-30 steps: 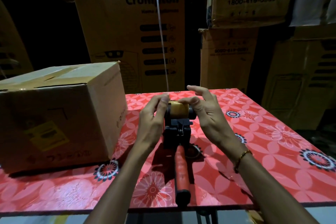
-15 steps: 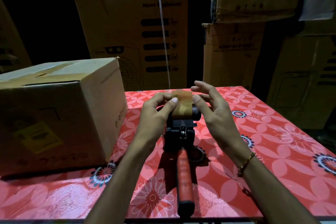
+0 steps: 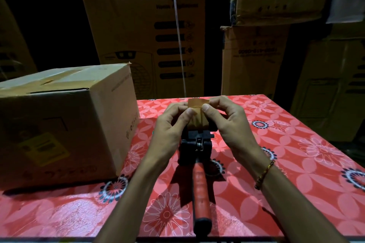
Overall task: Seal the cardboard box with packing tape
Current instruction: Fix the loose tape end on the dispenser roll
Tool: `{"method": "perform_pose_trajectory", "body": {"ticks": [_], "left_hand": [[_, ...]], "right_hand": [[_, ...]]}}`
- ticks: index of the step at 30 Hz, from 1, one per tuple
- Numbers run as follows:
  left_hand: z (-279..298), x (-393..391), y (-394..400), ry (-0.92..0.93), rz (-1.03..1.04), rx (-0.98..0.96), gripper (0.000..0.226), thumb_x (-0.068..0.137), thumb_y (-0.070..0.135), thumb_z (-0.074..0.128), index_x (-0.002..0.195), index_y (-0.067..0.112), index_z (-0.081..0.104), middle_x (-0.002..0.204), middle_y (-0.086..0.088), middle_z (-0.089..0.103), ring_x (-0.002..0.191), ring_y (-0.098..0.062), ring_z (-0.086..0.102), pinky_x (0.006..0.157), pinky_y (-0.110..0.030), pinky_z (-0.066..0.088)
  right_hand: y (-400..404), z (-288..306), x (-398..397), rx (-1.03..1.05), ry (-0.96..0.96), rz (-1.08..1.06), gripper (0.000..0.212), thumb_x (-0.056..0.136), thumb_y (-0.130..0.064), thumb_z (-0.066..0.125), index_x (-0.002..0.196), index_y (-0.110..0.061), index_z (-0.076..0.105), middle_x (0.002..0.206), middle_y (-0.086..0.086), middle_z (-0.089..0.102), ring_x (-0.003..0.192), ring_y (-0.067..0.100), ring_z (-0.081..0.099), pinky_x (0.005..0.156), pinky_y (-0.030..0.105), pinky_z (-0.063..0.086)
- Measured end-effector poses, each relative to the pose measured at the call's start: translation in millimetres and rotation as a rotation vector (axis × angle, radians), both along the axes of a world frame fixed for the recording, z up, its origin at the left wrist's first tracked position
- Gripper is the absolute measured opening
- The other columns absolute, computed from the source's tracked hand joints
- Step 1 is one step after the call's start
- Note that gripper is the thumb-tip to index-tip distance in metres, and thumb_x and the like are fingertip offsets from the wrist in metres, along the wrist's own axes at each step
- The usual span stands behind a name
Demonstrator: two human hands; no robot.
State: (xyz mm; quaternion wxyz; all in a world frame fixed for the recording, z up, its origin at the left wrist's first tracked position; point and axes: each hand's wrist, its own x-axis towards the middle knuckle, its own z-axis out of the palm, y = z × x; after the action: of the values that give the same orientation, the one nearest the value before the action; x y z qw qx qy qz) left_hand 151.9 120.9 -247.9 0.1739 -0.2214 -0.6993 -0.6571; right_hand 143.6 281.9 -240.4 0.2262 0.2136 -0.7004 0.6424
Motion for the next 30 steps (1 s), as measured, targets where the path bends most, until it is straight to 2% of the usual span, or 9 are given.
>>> {"method": "perform_pose_trajectory", "body": {"ticks": [3,6,8,10,12,16,20,26,30], "left_hand": [[-1,0,-3,0.017,-0.013,-0.025,0.020,0.102,0.026,0.054,0.103,0.011,0.068,0.108,-0.020,0.062,0.097,-0.023,0.063,0.082,-0.030,0.052],[-2,2,-4,0.022,-0.024,-0.032,0.024,0.101,0.032,0.052,0.103,0.014,0.068,0.111,-0.019,0.061,0.103,-0.026,0.064,0.087,-0.033,0.054],[-1,5,-3,0.022,-0.043,-0.018,0.023,0.099,0.032,0.052,0.099,0.017,0.069,0.108,-0.011,0.062,0.098,-0.014,0.064,0.084,-0.026,0.053],[0,6,-2,0.013,-0.058,-0.001,0.020,0.098,0.033,0.053,0.094,0.021,0.069,0.102,-0.001,0.060,0.094,-0.006,0.062,0.080,-0.020,0.051],[-1,5,-2,0.013,-0.064,0.000,0.025,0.098,0.039,0.053,0.099,0.021,0.070,0.110,-0.004,0.062,0.104,-0.012,0.063,0.085,-0.022,0.051],[-6,1,-4,0.052,-0.019,-0.046,0.023,0.095,0.033,0.061,0.103,0.012,0.068,0.118,-0.007,0.062,0.111,-0.021,0.062,0.093,-0.037,0.053],[-14,0,-2,0.103,0.025,-0.046,0.016,0.094,0.026,0.064,0.106,0.015,0.066,0.118,-0.006,0.061,0.113,-0.026,0.061,0.098,-0.056,0.051],[-17,4,0,0.114,0.041,-0.036,0.026,0.092,0.038,0.063,0.107,0.017,0.065,0.121,-0.006,0.059,0.118,-0.027,0.058,0.101,-0.059,0.046],[-20,5,6,0.156,0.099,-0.068,0.041,0.085,0.039,0.071,0.121,0.025,0.058,0.123,-0.006,0.058,0.115,-0.026,0.060,0.098,-0.055,0.049]], "right_hand": [[-2,0,-2,0.034,0.027,-0.024,0.013,0.093,-0.027,0.064,0.091,-0.015,0.069,0.096,-0.001,0.063,0.096,0.025,0.067,0.086,0.056,0.056],[-5,-2,-1,0.026,0.030,-0.025,0.011,0.095,-0.027,0.061,0.092,-0.019,0.068,0.100,0.009,0.066,0.097,0.028,0.068,0.086,0.058,0.055],[-7,-3,0,0.044,0.046,-0.040,0.011,0.097,-0.027,0.060,0.093,-0.020,0.067,0.100,0.012,0.067,0.096,0.028,0.068,0.086,0.056,0.056],[-8,-4,0,0.076,0.066,-0.065,0.011,0.097,-0.025,0.059,0.092,-0.017,0.066,0.098,0.011,0.066,0.095,0.027,0.067,0.085,0.053,0.056],[-8,-2,-1,0.108,0.077,-0.095,0.012,0.097,-0.023,0.059,0.091,-0.015,0.065,0.096,0.007,0.063,0.093,0.024,0.065,0.083,0.046,0.057],[-7,1,1,0.197,0.122,-0.155,0.010,0.097,-0.020,0.060,0.088,-0.017,0.064,0.094,-0.003,0.058,0.088,0.010,0.060,0.076,0.018,0.048],[-10,2,4,0.267,0.165,-0.217,0.008,0.097,-0.022,0.060,0.090,-0.020,0.062,0.096,-0.003,0.054,0.083,0.000,0.055,0.069,0.011,0.045],[-15,1,6,0.269,0.171,-0.292,0.009,0.097,-0.027,0.059,0.095,-0.020,0.063,0.100,-0.004,0.052,0.086,0.005,0.058,0.071,0.036,0.055],[-16,1,7,0.279,0.171,-0.322,0.009,0.097,-0.029,0.059,0.096,-0.021,0.063,0.100,-0.005,0.052,0.085,0.004,0.058,0.072,0.042,0.055]]}}
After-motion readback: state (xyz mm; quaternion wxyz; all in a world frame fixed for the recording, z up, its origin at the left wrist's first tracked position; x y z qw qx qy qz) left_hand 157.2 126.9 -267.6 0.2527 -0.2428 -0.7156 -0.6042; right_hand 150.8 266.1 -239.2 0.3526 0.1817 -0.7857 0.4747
